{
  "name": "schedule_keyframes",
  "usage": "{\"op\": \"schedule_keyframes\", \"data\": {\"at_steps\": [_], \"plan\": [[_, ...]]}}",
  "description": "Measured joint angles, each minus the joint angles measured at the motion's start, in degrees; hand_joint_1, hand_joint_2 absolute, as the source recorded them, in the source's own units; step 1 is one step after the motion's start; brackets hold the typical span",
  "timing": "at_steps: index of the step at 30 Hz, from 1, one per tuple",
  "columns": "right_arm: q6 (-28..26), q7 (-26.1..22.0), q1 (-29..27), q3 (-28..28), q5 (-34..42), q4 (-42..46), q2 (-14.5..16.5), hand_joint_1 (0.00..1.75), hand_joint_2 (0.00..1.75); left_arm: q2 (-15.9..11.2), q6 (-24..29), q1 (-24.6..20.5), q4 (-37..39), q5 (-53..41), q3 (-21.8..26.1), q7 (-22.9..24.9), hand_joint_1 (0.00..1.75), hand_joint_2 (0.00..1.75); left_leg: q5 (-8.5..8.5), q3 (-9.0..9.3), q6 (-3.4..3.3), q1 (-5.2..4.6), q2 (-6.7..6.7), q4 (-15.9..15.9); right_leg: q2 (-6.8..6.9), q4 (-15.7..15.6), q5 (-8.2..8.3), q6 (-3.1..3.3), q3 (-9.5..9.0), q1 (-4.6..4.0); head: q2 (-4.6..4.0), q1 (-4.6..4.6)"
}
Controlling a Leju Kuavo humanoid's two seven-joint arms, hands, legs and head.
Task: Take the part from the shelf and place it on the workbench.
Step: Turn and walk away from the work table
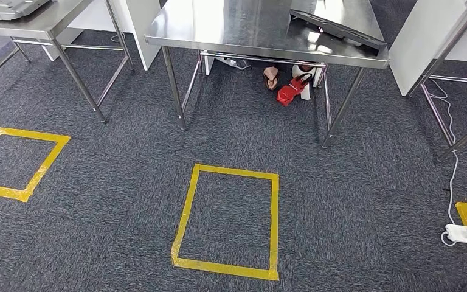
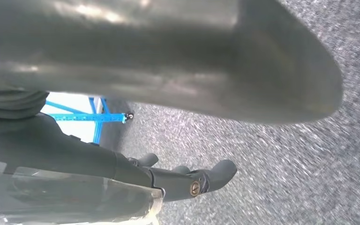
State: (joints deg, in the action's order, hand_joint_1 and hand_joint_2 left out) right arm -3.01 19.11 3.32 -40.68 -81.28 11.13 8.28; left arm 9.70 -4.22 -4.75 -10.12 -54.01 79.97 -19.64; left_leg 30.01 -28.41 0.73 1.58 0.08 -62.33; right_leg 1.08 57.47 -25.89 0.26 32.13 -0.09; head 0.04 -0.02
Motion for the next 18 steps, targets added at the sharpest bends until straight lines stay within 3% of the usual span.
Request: {"op": "schedule_keyframes", "data": {"at_steps": [1,2,4,5,6,8,9,10,11,12,14,16,17,18], "plan": [[0.02,-0.01,0.01,0.0,-0.03,0.0,0.01,0.0,0.0,0.0,0.01,-0.03,0.0,0.01,0.0,-0.01,0.0,0.0,0.96,1.56,-0.29,-0.17,0.06,2.77,0.02,0.46,0.42,-0.36,0.73,-0.11,0.0,0.0],[0.03,-0.03,-0.01,0.0,-0.07,0.0,0.03,0.0,0.0,0.0,0.01,-0.01,0.01,0.02,0.0,-0.01,0.0,0.0,1.43,1.91,-0.67,-0.41,0.09,4.14,0.05,0.61,0.93,-0.77,1.28,-0.16,0.0,0.05],[0.04,-0.07,-0.13,0.0,-0.12,-0.01,0.0,0.0,0.0,0.09,0.01,0.12,0.05,0.03,0.0,-0.02,0.0,0.0,0.61,0.71,-1.81,-0.58,-0.11,4.78,-0.04,0.74,1.64,-1.52,2.2,-0.18,0.0,0.04],[0.05,-0.09,-0.18,0.01,-0.13,-0.02,-0.04,0.0,0.0,0.15,0.01,0.17,0.08,0.04,0.0,-0.03,0.0,0.0,-0.15,-0.03,-2.51,-0.57,-0.29,5.0,-0.21,1.54,0.8,-1.55,2.82,-0.11,0.0,0.11],[0.07,-0.09,-0.23,0.01,-0.14,-0.02,-0.08,0.0,0.0,0.21,0.02,0.21,0.1,0.07,0.0,-0.04,0.0,0.0,-1.0,-0.92,-3.05,-0.49,-0.48,5.21,-0.4,3.34,-1.08,-1.36,3.66,-0.05,0.01,0.21],[0.15,-0.1,-0.27,0.01,-0.14,-0.02,-0.1,0.0,0.0,0.25,0.04,0.21,0.12,0.1,0.0,-0.07,0.0,0.0,-2.59,-2.82,-3.53,-0.47,-0.69,5.23,-0.67,9.8,-6.54,-0.81,5.49,0.38,0.01,0.48],[0.22,-0.11,-0.31,0.01,-0.14,-0.02,-0.09,0.0,0.0,0.25,0.05,0.23,0.12,0.11,0.0,-0.07,0.0,0.0,-3.44,-3.87,-3.45,-0.47,-0.77,5.2,-0.72,13.34,-8.41,-0.96,6.1,0.58,0.01,0.56],[0.27,-0.11,-0.33,0.02,-0.14,-0.02,-0.1,0.0,0.0,0.26,0.05,0.24,0.13,0.11,0.0,-0.08,0.0,0.0,-4.28,-4.95,-3.31,-0.45,-0.84,5.16,-0.75,15.95,-9.04,-1.48,6.11,0.8,0.0,0.6],[0.31,-0.11,-0.33,0.02,-0.14,-0.02,-0.14,0.0,0.0,0.28,0.05,0.24,0.14,0.11,0.0,-0.08,0.0,0.0,-5.1,-6.0,-3.11,-0.41,-0.93,5.11,-0.76,16.99,-8.45,-2.25,5.31,1.0,0.0,0.64],[0.33,-0.11,-0.31,0.02,-0.14,-0.02,-0.21,0.0,0.0,0.3,0.05,0.24,0.15,0.11,0.0,-0.08,0.0,0.0,-5.9,-7.0,-2.85,-0.32,-1.0,5.07,-0.77,16.04,-7.11,-3.06,3.5,1.2,0.0,0.67],[0.34,-0.1,-0.18,0.02,-0.14,-0.02,-0.31,0.0,0.0,0.33,0.05,0.19,0.17,0.11,0.01,-0.08,0.0,0.0,-7.39,-8.32,-2.15,-0.26,-1.01,4.95,-0.82,8.63,-5.42,-3.89,-3.1,1.5,0.01,0.72],[0.34,-0.11,0.0,0.02,-0.14,-0.02,-0.33,0.0,0.0,0.38,0.05,0.13,0.17,0.11,0.01,-0.09,0.0,0.0,-8.86,-8.87,-1.32,-0.44,-0.99,4.87,-1.04,-0.28,-6.59,-3.4,-9.12,1.33,0.01,0.75],[0.34,-0.12,0.04,0.02,-0.14,-0.02,-0.33,0.0,0.0,0.39,0.05,0.12,0.17,0.11,0.01,-0.11,0.0,0.0,-9.59,-9.0,-0.93,-0.48,-1.0,4.98,-1.12,-2.71,-7.23,-2.94,-10.5,1.09,0.01,0.72],[0.34,-0.13,0.01,0.02,-0.14,-0.03,-0.34,0.0,0.0,0.4,0.05,0.16,0.17,0.11,0.0,-0.14,0.0,0.0,-10.34,-9.1,-0.53,-0.39,-1.03,5.19,-1.15,-3.39,-7.35,-2.44,-10.33,0.88,0.01,0.65]]}}
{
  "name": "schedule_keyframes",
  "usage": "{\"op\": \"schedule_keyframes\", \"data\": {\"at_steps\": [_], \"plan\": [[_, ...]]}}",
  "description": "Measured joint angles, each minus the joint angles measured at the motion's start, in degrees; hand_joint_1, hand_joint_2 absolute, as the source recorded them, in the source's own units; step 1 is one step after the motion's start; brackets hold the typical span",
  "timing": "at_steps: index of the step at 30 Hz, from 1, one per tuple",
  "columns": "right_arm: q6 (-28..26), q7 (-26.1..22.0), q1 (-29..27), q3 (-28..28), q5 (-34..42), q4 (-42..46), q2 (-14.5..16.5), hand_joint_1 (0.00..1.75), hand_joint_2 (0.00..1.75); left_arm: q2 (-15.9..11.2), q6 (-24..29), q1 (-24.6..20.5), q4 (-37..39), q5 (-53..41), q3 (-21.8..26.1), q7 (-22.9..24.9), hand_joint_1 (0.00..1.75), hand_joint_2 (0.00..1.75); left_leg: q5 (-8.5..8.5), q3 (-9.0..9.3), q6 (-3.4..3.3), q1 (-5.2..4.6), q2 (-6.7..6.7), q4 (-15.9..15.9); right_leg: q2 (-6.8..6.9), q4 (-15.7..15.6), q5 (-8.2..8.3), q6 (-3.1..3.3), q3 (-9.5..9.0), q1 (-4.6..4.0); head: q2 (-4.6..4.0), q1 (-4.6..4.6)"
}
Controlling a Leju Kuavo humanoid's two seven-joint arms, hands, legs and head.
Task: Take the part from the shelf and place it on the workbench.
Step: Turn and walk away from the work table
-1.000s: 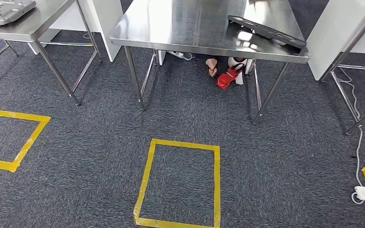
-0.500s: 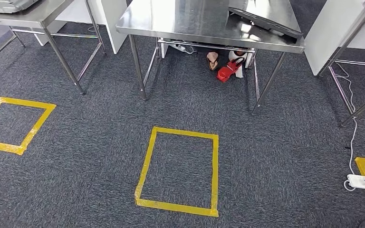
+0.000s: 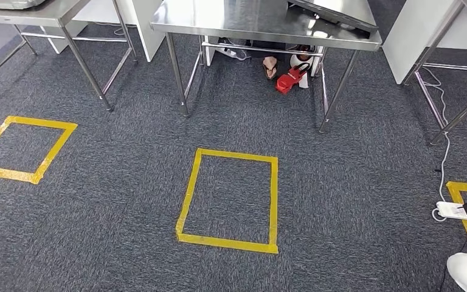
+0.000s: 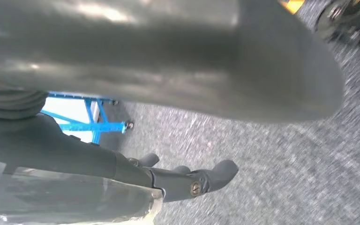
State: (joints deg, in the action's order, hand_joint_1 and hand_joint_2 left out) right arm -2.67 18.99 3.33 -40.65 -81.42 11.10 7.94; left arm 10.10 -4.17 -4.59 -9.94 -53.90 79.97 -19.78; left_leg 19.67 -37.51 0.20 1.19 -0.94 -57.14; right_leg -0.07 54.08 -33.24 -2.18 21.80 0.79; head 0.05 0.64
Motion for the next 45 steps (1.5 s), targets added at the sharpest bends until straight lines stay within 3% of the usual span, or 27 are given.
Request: {"op": "schedule_keyframes", "data": {"at_steps": [1,2,3,5,6,7,9,11,13,14,16,18,20,22,24,25,27,29,30,32,34,36,38,39,40,43,45], "plan": [[0.0,-0.01,-0.03,0.0,0.01,-0.01,-0.01,0.0,0.0,-0.02,0.01,0.05,0.01,0.0,0.0,-0.02,0.0,0.0,-0.27,-0.17,0.35,0.22,0.04,0.12,0.1,0.3,0.46,0.58,0.51,0.2,-0.01,-0.11],[0.0,0.02,-0.05,-0.01,0.01,-0.01,-0.01,0.0,0.0,-0.06,0.01,0.1,0.01,0.0,0.0,-0.02,0.0,0.0,0.56,-0.49,0.62,0.43,0.11,-0.28,0.25,0.45,1.03,1.26,1.07,0.3,-0.01,-0.17],[0.0,0.05,-0.08,-0.01,0.02,-0.02,-0.02,0.0,0.0,-0.08,0.02,0.16,0.02,0.0,0.0,-0.02,0.0,0.0,2.65,-1.0,0.8,0.57,0.22,-1.69,0.44,0.47,1.72,2.05,1.7,0.44,-0.01,-0.28],[0.0,0.12,-0.07,-0.02,0.02,-0.02,0.02,0.0,0.0,-0.1,0.03,0.23,0.04,0.0,0.0,-0.01,0.0,0.0,9.27,-2.37,0.95,0.67,0.56,-7.96,0.84,0.51,3.16,3.22,3.15,0.24,-0.01,-0.56],[0.0,0.14,-0.08,-0.02,0.02,-0.02,0.04,0.0,0.0,-0.09,0.04,0.25,0.04,-0.01,0.0,-0.01,0.0,0.0,11.85,-2.94,1.04,0.65,0.7,-11.92,0.97,0.58,3.87,3.55,3.99,-0.02,-0.01,-0.66],[0.0,0.14,-0.08,-0.02,0.02,-0.02,0.07,0.0,0.0,-0.09,0.04,0.27,0.04,-0.02,0.0,-0.01,0.0,0.0,12.96,-3.06,1.12,0.65,0.81,-15.18,1.07,0.71,4.55,3.63,4.93,-0.26,-0.01,-0.72],[0.0,0.15,-0.07,-0.02,0.02,-0.02,0.08,0.0,0.0,-0.09,0.2,0.25,0.04,-0.02,0.0,-0.01,0.0,0.0,11.41,-0.99,1.04,0.66,0.85,-16.68,1.12,1.31,5.68,3.47,6.8,-0.58,-0.01,-0.75],[0.01,0.18,-0.01,-0.02,0.01,-0.01,0.05,0.0,0.0,0.02,0.73,0.04,0.04,0.05,0.01,-0.01,0.0,0.0,9.57,4.43,0.62,0.65,0.91,-10.82,1.08,2.4,6.5,3.07,8.58,-0.68,-0.01,-0.78],[0.03,0.18,0.07,-0.02,-0.02,-0.01,0.03,0.0,0.0,0.27,1.41,-0.3,0.04,0.22,0.02,-0.01,0.0,0.0,10.54,9.3,0.07,0.38,1.1,-3.62,1.08,3.54,7.14,2.39,10.07,-0.87,-0.01,-0.71],[0.05,0.17,0.12,-0.02,-0.04,-0.01,0.02,0.0,0.0,0.39,1.66,-0.43,0.05,0.3,0.02,-0.01,0.0,0.0,11.29,10.31,-0.26,0.14,1.17,-1.61,1.11,3.85,7.5,1.97,10.57,-0.93,-0.01,-0.71],[0.07,0.16,0.15,-0.01,-0.13,-0.02,-0.02,0.0,0.0,0.66,1.86,-0.49,0.08,0.42,0.03,-0.02,0.0,0.0,10.85,9.8,-1.28,-0.23,1.06,-0.67,1.16,3.91,8.42,1.13,11.35,-0.97,-0.01,-0.7],[0.07,0.14,0.16,0.0,-0.18,-0.02,-0.1,0.0,0.0,0.9,2.08,-0.61,0.12,0.44,0.03,-0.14,0.0,0.0,9.54,8.7,-2.53,-0.23,0.78,0.03,0.88,5.28,7.23,0.78,12.58,-0.8,0.0,-0.61],[0.05,0.06,0.08,0.0,-0.18,-0.02,-0.16,0.0,0.0,1.04,2.31,-0.69,0.15,0.45,0.04,-0.29,0.0,0.0,8.21,7.25,-3.16,-0.17,0.52,0.4,0.55,10.33,2.75,0.99,14.5,-0.48,0.01,-0.38],[0.02,-0.04,-0.03,0.0,-0.21,-0.02,-0.17,0.0,0.0,1.13,2.37,-0.64,0.17,0.46,0.05,-0.33,0.0,0.0,6.92,5.55,-3.15,-0.17,0.33,0.35,0.45,17.26,-0.92,0.67,16.18,-0.18,0.0,-0.23],[-0.04,-0.13,-0.08,0.02,-0.53,-0.02,-0.25,0.0,0.0,1.22,2.4,-0.57,0.19,0.45,0.05,-0.33,0.0,0.0,5.67,3.91,-2.78,-0.11,0.45,0.26,0.4,19.71,-0.53,-0.54,15.34,0.07,0.0,-0.22],[-0.08,-0.16,-0.09,0.04,-0.83,-0.02,-0.32,0.0,0.0,1.26,2.44,-0.55,0.2,0.45,0.04,-0.33,0.0,0.0,5.09,3.21,-2.5,-0.05,0.65,0.21,0.29,17.82,0.72,-1.15,13.37,0.21,0.0,-0.23],[-0.14,-0.21,-0.09,0.16,-1.37,-0.02,-0.42,0.0,0.0,1.34,2.5,-0.64,0.2,0.4,0.04,-0.32,0.0,0.0,4.03,2.2,-1.8,-0.03,1.17,0.07,-1.02,9.81,2.17,-1.57,7.04,0.42,0.0,-0.18],[-0.15,-0.21,-0.15,0.43,-1.61,-0.03,-0.46,0.0,0.0,1.4,2.51,-0.85,0.2,0.32,0.04,-0.32,0.0,0.0,2.82,1.54,-1.1,-0.27,1.73,-0.08,-2.38,2.54,1.59,-0.92,2.63,0.39,0.0,-0.17],[-0.15,-0.21,-0.18,0.54,-1.66,-0.03,-0.46,0.0,0.0,1.4,2.51,-0.87,0.2,0.24,0.04,-0.31,0.0,0.0,2.28,1.28,-0.78,-0.38,2.11,-0.05,-2.48,0.97,1.24,-0.53,1.89,0.23,0.0,-0.16],[-0.14,-0.2,-0.24,0.63,-1.65,-0.04,-0.43,0.0,0.0,1.38,2.51,-0.73,0.2,0.07,0.04,-0.31,0.0,0.0,1.89,0.93,-0.24,-0.2,2.73,-0.22,-1.6,0.54,1.33,0.34,2.18,0.5,-0.01,-0.17],[-0.11,-0.19,-0.27,0.63,-1.5,-0.04,-0.4,0.0,0.0,1.34,2.52,-0.55,0.2,-0.1,0.04,-0.31,0.0,0.0,4.63,-0.41,0.11,0.04,2.33,-3.34,-0.49,0.47,1.84,1.6,2.34,0.81,-0.01,-0.27],[-0.11,-0.19,-0.36,0.63,-1.38,-0.04,-0.4,0.0,0.0,1.33,2.7,-0.49,0.2,-0.29,0.04,-0.33,0.0,0.0,9.6,-3.16,0.4,0.1,1.71,-10.85,0.78,0.5,2.27,2.62,2.8,0.57,-0.01,-0.37],[-0.11,-0.18,-0.48,0.63,-1.32,-0.04,-0.4,0.0,0.0,1.33,2.98,-0.4,0.2,-0.49,0.04,-0.38,0.0,0.0,12.04,-4.82,0.73,0.17,1.45,-16.9,2.1,0.54,2.49,2.95,3.21,0.32,-0.01,-0.38],[-0.11,-0.18,-0.52,0.63,-1.3,-0.04,-0.39,0.0,0.0,1.33,3.1,-0.36,0.2,-0.54,0.04,-0.45,0.0,0.0,11.62,-4.19,0.83,0.24,1.23,-17.04,2.67,0.57,2.52,2.96,3.27,0.28,-0.01,-0.38],[-0.11,-0.17,-0.52,0.63,-1.27,-0.04,-0.36,0.0,0.0,1.32,3.23,-0.33,0.2,-0.55,0.04,-0.55,0.0,0.0,10.45,-2.51,0.89,0.34,0.83,-15.16,3.23,0.6,2.52,2.92,3.25,0.29,-0.01,-0.39],[-0.13,-0.17,-0.47,0.63,-1.22,-0.05,-0.25,0.0,0.0,1.29,3.86,-0.4,0.2,-0.49,0.04,-1.0,0.0,0.0,7.05,4.33,0.66,0.33,-2.28,-4.98,4.65,0.92,2.2,2.4,3.06,-0.08,-0.01,-0.47],[-0.16,-0.15,-0.41,0.63,-1.19,-0.07,-0.24,0.0,0.0,1.29,5.12,-0.48,0.2,-0.5,0.04,-1.5,0.0,0.0,7.3,5.71,-0.02,-0.07,-3.15,-2.2,5.65,1.18,1.93,1.73,3.13,-0.67,-0.01,-0.38]]}}
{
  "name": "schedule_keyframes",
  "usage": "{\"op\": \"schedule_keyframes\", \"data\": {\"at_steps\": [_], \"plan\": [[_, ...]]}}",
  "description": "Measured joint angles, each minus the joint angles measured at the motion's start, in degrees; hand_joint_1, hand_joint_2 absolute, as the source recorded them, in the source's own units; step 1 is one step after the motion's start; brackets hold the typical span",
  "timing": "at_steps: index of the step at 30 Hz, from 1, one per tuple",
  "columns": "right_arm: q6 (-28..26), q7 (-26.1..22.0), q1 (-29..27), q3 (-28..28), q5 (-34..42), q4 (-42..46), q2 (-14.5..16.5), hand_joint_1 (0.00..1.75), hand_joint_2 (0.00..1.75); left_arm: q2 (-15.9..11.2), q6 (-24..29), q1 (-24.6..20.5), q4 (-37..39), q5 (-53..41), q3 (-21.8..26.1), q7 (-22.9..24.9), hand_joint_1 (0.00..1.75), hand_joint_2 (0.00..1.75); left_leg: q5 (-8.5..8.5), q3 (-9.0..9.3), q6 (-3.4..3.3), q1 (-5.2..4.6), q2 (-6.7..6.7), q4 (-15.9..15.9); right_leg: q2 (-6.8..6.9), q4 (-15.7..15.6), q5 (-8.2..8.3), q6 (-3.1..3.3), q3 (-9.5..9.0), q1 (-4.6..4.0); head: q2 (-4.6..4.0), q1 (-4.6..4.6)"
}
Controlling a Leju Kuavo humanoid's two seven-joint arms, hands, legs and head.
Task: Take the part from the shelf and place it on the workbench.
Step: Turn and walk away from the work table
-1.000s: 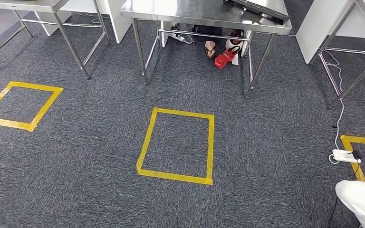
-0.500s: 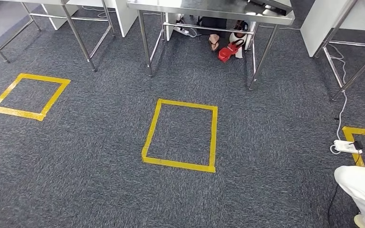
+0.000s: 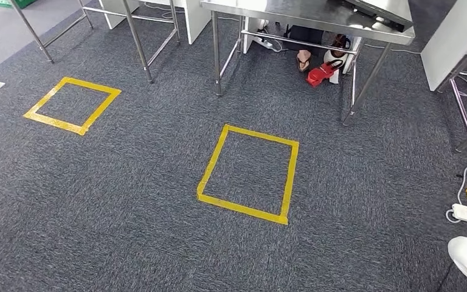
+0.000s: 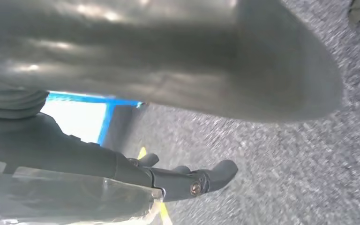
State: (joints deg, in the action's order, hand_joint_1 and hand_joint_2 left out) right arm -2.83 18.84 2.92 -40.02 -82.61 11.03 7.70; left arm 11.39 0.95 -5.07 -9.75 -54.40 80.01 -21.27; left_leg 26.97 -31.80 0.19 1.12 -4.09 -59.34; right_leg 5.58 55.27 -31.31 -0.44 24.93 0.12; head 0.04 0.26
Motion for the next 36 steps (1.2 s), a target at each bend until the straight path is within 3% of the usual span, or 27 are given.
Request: {"op": "schedule_keyframes", "data": {"at_steps": [2,4,6,7,8,9,10,12,13,15,17,18,20,22,23,24,25,26,29,31,33,34,36], "plan": [[-0.1,0.03,0.28,0.0,0.1,-0.01,0.0,0.0,0.0,0.1,2.3,-0.01,0.0,-0.04,-0.01,-0.94,0.0,0.0,0.31,-0.21,-1.07,-0.13,1.25,0.88,0.61,0.22,-0.24,-0.73,-0.02,-0.24,0.0,0.2],[-0.26,0.04,0.39,0.0,0.26,-0.01,0.03,0.0,0.0,0.27,4.1,-0.04,-0.01,-0.09,-0.02,-2.46,0.0,0.0,-0.13,-0.44,-2.1,0.0,2.43,1.5,-1.5,2.92,-1.81,-1.06,1.23,-0.03,0.0,0.44],[-0.35,0.04,0.23,-0.02,0.48,-0.02,0.12,0.0,0.0,0.34,4.69,-0.1,-0.02,-0.15,-0.02,-4.04,0.0,0.0,-0.47,-0.73,-2.63,-0.02,3.59,1.69,-4.33,10.1,-4.89,-0.86,5.01,0.34,0.0,0.66],[-0.37,0.04,0.12,-0.04,0.6,-0.02,0.17,0.0,0.0,0.38,4.79,-0.11,-0.02,-0.18,-0.02,-4.59,0.0,0.0,-0.54,-0.88,-2.72,-0.1,4.28,1.68,-4.89,14.12,-6.15,-0.87,7.2,0.44,0.0,0.67],[-0.38,0.04,0.01,-0.05,0.7,-0.03,0.19,0.0,0.0,0.41,4.8,-0.09,-0.02,-0.2,-0.02,-4.95,0.0,0.0,-0.59,-0.95,-2.77,-0.17,5.04,1.66,-5.13,16.84,-6.65,-1.09,8.81,0.49,0.0,0.66],[-0.4,0.06,-0.11,-0.06,0.77,-0.03,0.2,0.0,0.0,0.44,4.8,-0.07,-0.02,-0.21,-0.02,-5.14,0.0,0.0,-0.64,-0.97,-2.79,-0.21,5.83,1.64,-5.27,17.49,-6.19,-1.48,9.46,0.5,0.0,0.67],[-0.42,0.08,-0.17,-0.06,0.8,-0.03,0.21,0.0,0.0,0.48,4.8,-0.05,-0.02,-0.22,-0.02,-5.22,0.0,0.0,-0.68,-0.91,-2.76,-0.22,6.62,1.62,-5.48,15.66,-4.72,-1.97,8.93,0.52,0.0,0.67],[-0.46,0.11,-0.27,-0.07,0.82,-0.04,0.19,0.0,0.0,0.58,4.8,-0.05,-0.02,-0.22,-0.02,-5.32,0.0,0.0,-0.79,-0.83,-2.56,-0.22,8.05,1.57,-7.33,7.74,-0.67,-2.68,5.96,0.68,0.0,0.69],[-0.47,0.11,-0.29,-0.08,0.83,-0.05,0.17,0.0,0.0,0.63,4.71,-0.07,-0.02,-0.22,-0.02,-5.37,0.0,0.0,-0.83,-0.87,-2.35,-0.32,8.72,1.52,-8.37,4.32,0.89,-2.63,4.76,0.66,0.0,0.68],[-0.46,0.15,-0.24,-0.11,0.84,-0.06,0.15,0.0,0.0,0.69,3.72,-0.04,0.0,-0.23,-0.02,-5.42,0.0,0.0,-1.0,-1.14,-1.77,-0.48,9.75,1.51,-9.44,1.51,2.05,-1.99,4.06,0.46,0.0,0.61],[-0.36,0.24,-0.11,-0.11,0.84,-0.05,0.15,0.0,0.0,0.72,2.24,0.1,0.03,-0.32,-0.02,-5.32,0.0,0.0,-1.24,-1.37,-1.19,-0.48,10.55,1.67,-8.53,1.52,2.21,-1.34,3.94,0.18,0.0,0.59],[-0.25,0.28,-0.07,-0.11,0.84,-0.05,0.15,0.0,0.0,0.68,1.74,0.18,0.04,-0.48,-0.03,-5.15,0.0,0.0,-1.22,-1.49,-0.97,-0.4,10.59,1.55,-8.04,1.37,2.41,-0.96,3.74,0.51,0.0,0.57],[0.02,0.37,-0.07,-0.11,0.83,-0.05,0.17,0.0,0.0,0.61,1.4,0.21,0.04,-0.85,-0.06,-4.8,0.0,0.0,0.33,-2.51,-0.67,-0.47,8.65,-0.58,-6.89,0.99,2.85,0.0,3.44,1.03,0.0,0.34],[0.22,0.41,-0.17,-0.11,0.82,-0.05,0.19,0.0,0.0,0.56,1.37,0.16,0.04,-1.14,-0.08,-4.56,0.0,0.0,4.01,-5.49,-0.35,-0.5,5.89,-6.97,-5.39,0.84,3.03,0.88,3.45,1.0,0.0,0.08],[0.24,0.45,-0.24,-0.11,0.82,-0.06,0.18,0.0,0.0,0.55,1.37,0.15,0.04,-1.21,-0.08,-4.48,0.0,0.0,5.76,-7.38,-0.15,-0.38,5.2,-10.93,-4.59,0.86,3.0,1.12,3.49,0.87,0.0,-0.02],[0.25,0.5,-0.28,-0.11,0.82,-0.06,0.17,0.0,0.0,0.55,1.38,0.2,0.04,-1.25,-0.08,-4.41,0.0,0.0,6.72,-8.85,0.07,-0.22,4.85,-13.97,-3.79,0.86,2.96,1.16,3.56,0.78,0.0,0.01],[0.26,0.55,-0.28,-0.11,0.82,-0.06,0.16,0.0,0.0,0.55,1.45,0.26,0.04,-1.27,-0.08,-4.33,0.0,0.0,6.66,-9.44,0.28,-0.02,4.59,-15.16,-3.05,0.87,2.92,1.19,3.69,0.75,0.0,-0.02],[0.26,0.6,-0.25,-0.11,0.82,-0.05,0.16,0.0,0.0,0.52,1.7,0.31,0.04,-1.27,-0.08,-4.14,0.0,0.0,5.54,-8.81,0.49,0.24,4.2,-13.98,-2.34,0.9,2.85,1.15,3.74,0.78,0.0,-0.03],[0.32,0.74,-0.11,-0.11,0.81,-0.05,0.23,0.0,0.0,0.45,3.5,0.12,0.04,-1.26,-0.08,-2.76,0.0,0.0,1.02,-2.69,0.77,0.73,0.8,-2.95,-0.5,1.3,2.18,0.45,3.52,0.59,0.0,-0.09],[0.35,0.89,-0.06,-0.11,0.78,-0.05,0.25,0.0,0.0,0.41,4.27,-0.1,0.04,-1.33,-0.08,-1.54,0.0,0.0,0.37,-0.9,0.27,0.41,-0.37,0.44,0.53,1.58,1.72,-0.37,3.36,0.16,0.0,0.2],[0.36,0.98,0.17,-0.11,0.72,-0.05,0.3,0.0,0.0,0.18,4.22,-0.04,0.04,-1.46,-0.08,-0.45,0.0,0.0,0.11,-1.15,-0.64,-0.04,1.0,0.71,1.62,1.46,1.64,-1.14,3.01,0.04,0.0,0.48],[0.36,0.99,0.29,-0.11,0.7,-0.05,0.33,0.0,0.0,0.06,4.1,0.03,0.04,-1.55,-0.08,-0.08,0.0,0.0,-0.21,-1.16,-1.18,-0.09,1.6,1.01,1.28,1.7,1.38,-1.47,2.89,0.18,0.0,0.48],[0.37,1.04,0.31,-0.12,0.69,-0.05,0.43,0.0,0.0,-0.08,3.91,0.06,0.03,-1.76,-0.08,0.34,0.0,0.0,-0.96,-1.26,-2.2,0.1,2.9,1.62,-1.5,4.99,-0.76,-1.6,4.15,0.53,0.0,0.66]]}}
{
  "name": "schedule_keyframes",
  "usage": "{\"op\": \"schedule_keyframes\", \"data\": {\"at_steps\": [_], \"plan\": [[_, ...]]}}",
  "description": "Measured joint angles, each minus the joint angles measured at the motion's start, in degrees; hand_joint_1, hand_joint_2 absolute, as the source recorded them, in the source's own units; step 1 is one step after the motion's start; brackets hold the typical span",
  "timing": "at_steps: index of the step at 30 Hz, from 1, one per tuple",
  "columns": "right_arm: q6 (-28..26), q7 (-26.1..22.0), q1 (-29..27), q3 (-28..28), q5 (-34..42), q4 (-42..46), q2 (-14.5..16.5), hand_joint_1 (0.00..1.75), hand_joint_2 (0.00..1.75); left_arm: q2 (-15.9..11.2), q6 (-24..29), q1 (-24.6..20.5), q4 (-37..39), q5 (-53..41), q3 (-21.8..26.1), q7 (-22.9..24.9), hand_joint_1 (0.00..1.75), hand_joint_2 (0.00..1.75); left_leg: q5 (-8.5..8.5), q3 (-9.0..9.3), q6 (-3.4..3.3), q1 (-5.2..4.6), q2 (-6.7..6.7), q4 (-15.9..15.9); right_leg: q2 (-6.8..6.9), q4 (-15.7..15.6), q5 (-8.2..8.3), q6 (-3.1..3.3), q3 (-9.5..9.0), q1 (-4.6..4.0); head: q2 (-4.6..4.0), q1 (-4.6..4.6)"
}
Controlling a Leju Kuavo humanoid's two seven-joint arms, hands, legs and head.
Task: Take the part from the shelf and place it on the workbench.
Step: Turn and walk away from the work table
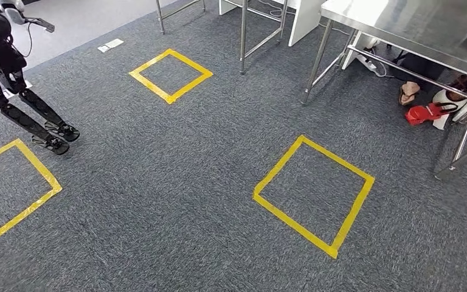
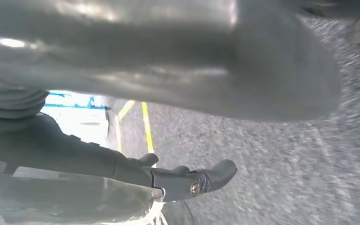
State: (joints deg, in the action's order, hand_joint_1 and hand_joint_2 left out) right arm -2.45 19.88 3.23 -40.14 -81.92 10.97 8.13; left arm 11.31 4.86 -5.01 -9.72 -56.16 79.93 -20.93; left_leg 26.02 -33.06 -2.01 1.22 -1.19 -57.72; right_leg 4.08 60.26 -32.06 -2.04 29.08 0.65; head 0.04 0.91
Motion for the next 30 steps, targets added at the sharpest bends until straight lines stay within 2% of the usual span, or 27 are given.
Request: {"op": "schedule_keyframes", "data": {"at_steps": [1,2,3,4,5,6,7,8,9,10,12,13,14,15,16,17,18,19,20,21,23,25,26,27,28,29,30], "plan": [[0.01,0.05,-0.09,-0.01,0.0,-0.01,0.05,0.0,0.0,-0.05,-0.07,-0.01,-0.01,-0.1,0.0,0.13,0.0,0.0,-0.21,-0.19,-0.28,-0.01,0.68,0.09,-1.83,3.42,-1.77,0.13,1.55,0.25,0.0,0.1],[0.03,0.09,-0.18,-0.01,0.0,-0.01,0.1,0.0,0.0,-0.11,-0.11,-0.01,-0.01,-0.17,0.0,0.27,0.0,0.0,-0.35,-0.4,-0.46,-0.05,1.51,0.11,-2.99,7.45,-3.54,0.23,3.45,0.33,0.0,0.17],[0.04,0.14,-0.26,-0.01,0.0,-0.02,0.13,0.0,0.0,-0.14,-0.14,0.03,-0.01,-0.2,0.0,0.4,0.0,0.0,-0.43,-0.57,-0.51,-0.13,2.38,0.09,-3.52,10.83,-4.74,0.15,5.09,0.4,0.0,0.15],[0.07,0.18,-0.35,-0.01,0.0,-0.02,0.13,0.0,0.0,-0.17,-0.15,0.07,-0.01,-0.22,0.0,0.5,0.0,0.0,-0.51,-0.67,-0.51,-0.21,3.27,0.07,-3.73,12.56,-5.07,-0.13,5.98,0.43,0.0,0.14],[0.08,0.21,-0.39,-0.01,0.0,-0.02,0.13,0.0,0.0,-0.2,-0.16,0.11,-0.01,-0.23,0.0,0.56,0.0,0.0,-0.59,-0.72,-0.44,-0.24,4.17,0.05,-3.89,11.96,-4.38,-0.57,5.78,0.44,0.0,0.14],[0.09,0.25,-0.4,-0.01,0.0,-0.02,0.13,0.0,0.0,-0.21,-0.16,0.14,-0.01,-0.25,0.0,0.59,0.0,0.0,-0.68,-0.72,-0.31,-0.24,5.04,0.03,-4.25,9.03,-2.84,-1.05,4.48,0.48,0.0,0.15],[0.1,0.26,-0.4,-0.01,0.0,-0.02,0.13,0.0,0.0,-0.22,-0.16,0.15,-0.01,-0.27,0.0,0.62,0.0,0.0,-0.77,-0.73,-0.15,-0.22,5.86,0.02,-5.24,4.71,-0.96,-1.45,2.53,0.59,0.0,0.16],[0.13,0.28,-0.41,-0.02,0.0,-0.02,0.12,0.0,0.0,-0.22,-0.16,0.15,-0.01,-0.31,-0.01,0.64,0.0,0.0,-0.86,-0.74,0.1,-0.31,6.63,-0.03,-6.46,0.76,0.65,-1.53,0.87,0.55,0.0,0.17],[0.16,0.29,-0.36,-0.03,0.0,-0.02,0.13,0.0,0.0,-0.22,-0.16,0.14,-0.01,-0.34,-0.01,0.65,0.0,0.0,-0.93,-0.8,0.39,-0.41,7.22,-0.06,-7.37,-2.09,1.75,-1.29,-0.28,0.51,0.0,0.16],[0.2,0.31,-0.25,-0.04,0.0,-0.02,0.14,0.0,0.0,-0.22,-0.16,0.16,-0.01,-0.39,-0.02,0.67,0.0,0.0,-1.0,-0.9,0.71,-0.51,7.74,-0.05,-7.97,-3.48,2.24,-0.84,-0.74,0.35,0.0,0.12],[0.23,0.4,-0.03,-0.05,0.01,-0.02,0.15,0.0,0.0,-0.22,-0.16,0.3,-0.01,-0.46,-0.02,0.71,0.0,0.0,-1.24,-1.14,1.43,-0.5,8.64,0.12,-7.14,-3.7,2.5,0.26,-0.81,0.09,0.0,0.09],[0.24,0.45,0.03,-0.05,0.02,-0.02,0.15,0.0,0.0,-0.23,-0.16,0.39,-0.01,-0.53,-0.03,0.73,0.0,0.0,-1.15,-1.38,1.68,-0.43,8.3,-0.11,-6.52,-3.81,2.71,0.75,-0.98,0.22,0.0,0.04],[0.25,0.5,-0.01,-0.05,0.02,-0.02,0.17,0.0,0.0,-0.24,-0.19,0.44,-0.01,-0.6,-0.04,0.74,0.0,0.0,-0.41,-1.92,1.88,-0.42,7.08,-1.11,-5.79,-3.94,2.93,1.28,-1.15,0.41,0.0,-0.07],[0.28,0.53,-0.1,-0.05,0.03,-0.02,0.19,0.0,0.0,-0.25,-0.24,0.42,-0.01,-0.66,-0.08,0.76,0.0,0.0,1.0,-2.91,2.03,-0.43,5.46,-3.2,-5.0,-4.09,3.12,1.78,-1.29,0.58,0.0,-0.22],[0.31,0.54,-0.23,-0.06,0.02,-0.02,0.21,0.0,0.0,-0.26,-0.29,0.37,-0.01,-0.73,-0.15,0.77,0.0,0.0,3.03,-4.37,2.14,-0.44,3.59,-6.46,-4.16,-4.13,3.18,2.14,-1.3,0.56,0.0,-0.38],[0.34,0.56,-0.38,-0.06,0.02,-0.02,0.21,0.0,0.0,-0.26,-0.37,0.33,-0.01,-0.78,-0.25,0.78,0.0,0.0,5.18,-6.15,2.33,-0.45,2.4,-10.38,-3.3,-4.13,3.14,2.41,-1.25,0.39,0.0,-0.5],[0.36,0.58,-0.51,-0.07,0.02,-0.02,0.21,0.0,0.0,-0.27,-0.45,0.31,0.0,-0.81,-0.37,0.8,0.0,0.0,6.73,-7.77,2.5,-0.38,1.92,-13.97,-2.38,-4.12,3.08,2.55,-1.18,0.23,0.0,-0.53],[0.3,0.61,-0.58,-0.08,0.02,-0.02,0.2,0.0,0.0,-0.28,-0.55,0.35,0.01,-0.9,-0.49,0.86,0.0,0.0,7.35,-8.71,2.64,-0.28,1.67,-16.17,-1.47,-4.11,3.01,2.63,-1.05,0.14,0.0,-0.52],[0.16,0.62,-0.59,-0.09,0.02,-0.02,0.2,0.0,0.0,-0.31,-0.65,0.42,0.01,-1.05,-0.61,0.98,0.0,0.0,6.88,-8.56,2.75,-0.16,1.4,-16.21,-0.63,-4.1,2.9,2.68,-0.96,0.09,0.0,-0.54],[-0.01,0.62,-0.56,-0.1,0.02,-0.02,0.21,0.0,0.0,-0.34,-0.75,0.48,0.01,-1.22,-0.72,1.13,0.0,0.0,5.64,-7.38,2.83,-0.03,1.03,-14.27,0.13,-4.1,2.78,2.67,-0.94,0.09,0.0,-0.54],[-0.34,0.62,-0.5,-0.1,0.02,-0.02,0.2,0.0,0.0,-0.39,-0.91,0.43,0.01,-1.68,-1.04,1.43,0.0,0.0,2.76,-2.9,2.87,0.1,-1.54,-6.69,1.46,-3.93,2.32,2.29,-1.24,-0.1,0.0,-0.63],[-0.53,0.62,-0.5,-0.11,0.02,-0.02,0.14,0.0,0.0,-0.38,-1.07,0.21,0.01,-1.97,-1.34,1.65,0.0,0.0,1.56,-0.09,2.38,-0.07,-3.5,-1.94,2.63,-3.71,1.77,1.57,-1.59,-0.66,0.0,-0.38],[-0.61,0.62,-0.44,-0.13,0.02,-0.02,0.11,0.0,0.0,-0.37,-1.14,0.14,0.01,-2.05,-1.43,1.72,0.0,0.0,1.56,0.1,1.99,-0.31,-3.49,-1.45,3.23,-3.68,1.59,1.21,-1.81,-0.9,0.0,-0.25],[-0.67,0.62,-0.3,-0.14,0.02,-0.01,0.1,0.0,0.0,-0.38,-1.16,0.17,0.01,-2.07,-1.47,1.76,0.0,0.0,1.43,-0.04,1.52,-0.51,-2.61,-1.37,3.9,-3.74,1.52,0.88,-2.14,-1.03,0.0,-0.05],[-0.73,0.62,-0.14,-0.15,0.02,-0.01,0.1,0.0,0.0,-0.38,-1.16,0.22,0.01,-2.09,-1.49,1.78,0.0,0.0,1.23,-0.09,1.01,-0.56,-1.94,-1.16,3.93,-3.68,1.35,0.54,-2.26,-0.91,0.0,-0.02],[-0.77,0.62,-0.05,-0.16,0.02,0.0,0.09,0.0,0.0,-0.37,-1.17,0.25,0.01,-2.11,-1.51,1.8,0.0,0.0,0.94,-0.15,0.47,-0.55,-1.23,-0.88,2.86,-3.09,0.83,0.3,-2.22,-0.76,0.0,0.03],[-0.79,0.62,-0.04,-0.17,0.02,0.0,0.12,0.0,0.0,-0.37,-1.17,0.25,0.0,-2.16,-1.56,1.82,0.0,0.0,0.61,-0.2,-0.04,-0.44,-0.49,-0.61,1.13,-1.37,-0.24,0.24,-1.52,-0.53,0.0,0.12]]}}
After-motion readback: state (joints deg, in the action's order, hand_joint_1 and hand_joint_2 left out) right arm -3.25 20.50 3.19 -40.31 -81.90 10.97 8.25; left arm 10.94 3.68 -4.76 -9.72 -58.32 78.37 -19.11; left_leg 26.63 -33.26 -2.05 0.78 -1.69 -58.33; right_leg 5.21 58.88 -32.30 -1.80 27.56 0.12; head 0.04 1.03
